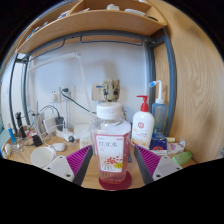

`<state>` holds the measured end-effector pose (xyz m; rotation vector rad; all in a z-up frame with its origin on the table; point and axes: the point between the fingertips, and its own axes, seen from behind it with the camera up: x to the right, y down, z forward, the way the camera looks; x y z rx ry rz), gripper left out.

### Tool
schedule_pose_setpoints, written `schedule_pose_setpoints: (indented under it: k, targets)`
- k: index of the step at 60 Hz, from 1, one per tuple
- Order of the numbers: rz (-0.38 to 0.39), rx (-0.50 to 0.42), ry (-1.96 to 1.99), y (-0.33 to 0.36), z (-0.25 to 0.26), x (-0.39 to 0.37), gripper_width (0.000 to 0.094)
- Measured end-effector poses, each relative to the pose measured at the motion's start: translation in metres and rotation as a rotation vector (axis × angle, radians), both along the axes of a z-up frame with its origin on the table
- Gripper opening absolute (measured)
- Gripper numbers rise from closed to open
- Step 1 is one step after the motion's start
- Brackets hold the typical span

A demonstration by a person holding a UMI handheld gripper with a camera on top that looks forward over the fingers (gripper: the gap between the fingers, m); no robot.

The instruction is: Pour water

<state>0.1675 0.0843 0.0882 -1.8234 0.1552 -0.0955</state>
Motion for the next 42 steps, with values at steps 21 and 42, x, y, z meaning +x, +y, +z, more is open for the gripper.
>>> schedule_pose_setpoints:
  k: [21, 42]
  targets:
    - [0.016, -0.16, 0.003, -0.095, 0.056, -0.024, 0.0861]
    - [0.038, -0.104, -0.017, -0.143, 0.158, -0.047, 0.085]
